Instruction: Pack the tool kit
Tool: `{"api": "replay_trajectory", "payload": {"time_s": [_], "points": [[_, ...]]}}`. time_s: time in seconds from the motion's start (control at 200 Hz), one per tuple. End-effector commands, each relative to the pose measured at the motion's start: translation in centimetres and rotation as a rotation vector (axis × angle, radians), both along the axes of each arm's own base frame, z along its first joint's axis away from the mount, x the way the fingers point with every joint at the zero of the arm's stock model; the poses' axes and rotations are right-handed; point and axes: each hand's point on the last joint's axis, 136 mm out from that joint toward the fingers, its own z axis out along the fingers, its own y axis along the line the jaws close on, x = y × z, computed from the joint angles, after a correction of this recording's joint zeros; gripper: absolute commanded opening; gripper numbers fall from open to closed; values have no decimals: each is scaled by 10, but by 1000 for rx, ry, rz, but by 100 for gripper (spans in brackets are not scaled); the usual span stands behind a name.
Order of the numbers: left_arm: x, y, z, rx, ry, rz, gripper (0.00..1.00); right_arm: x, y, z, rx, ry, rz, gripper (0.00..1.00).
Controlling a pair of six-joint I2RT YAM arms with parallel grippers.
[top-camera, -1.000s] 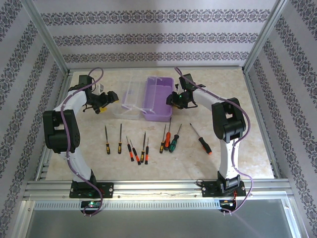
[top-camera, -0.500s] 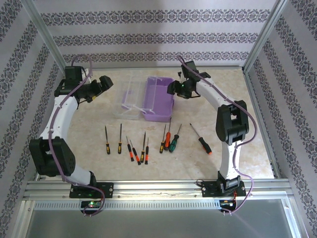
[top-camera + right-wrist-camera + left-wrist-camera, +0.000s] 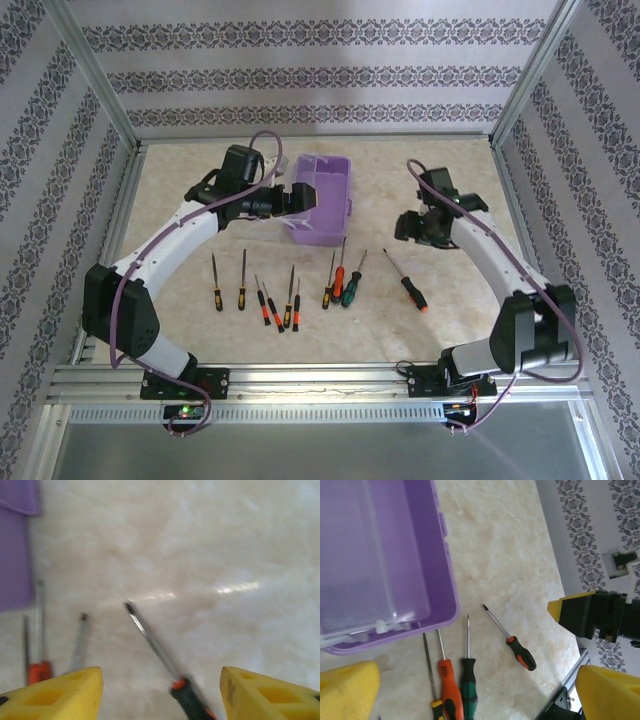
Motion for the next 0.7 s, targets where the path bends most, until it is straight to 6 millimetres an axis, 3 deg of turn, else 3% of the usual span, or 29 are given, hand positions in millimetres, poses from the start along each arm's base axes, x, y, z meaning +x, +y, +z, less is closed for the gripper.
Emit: {"api": "replay_trajectory", "payload": {"time_s": [0.0, 0.25, 0.42, 0.694], "points": [[4, 0, 18, -66, -76, 6, 100, -14, -18, 3, -22, -45, -56, 70], [-2, 10, 3, -28, -47, 55, 100, -30, -34, -28, 153, 38, -167, 71], [-4, 11, 10, -34, -65, 55, 100, -41, -40, -49, 146, 94, -184, 73], [-10, 3, 16, -80, -64, 31, 100, -42, -40, -75, 199, 145, -238, 70]]}}
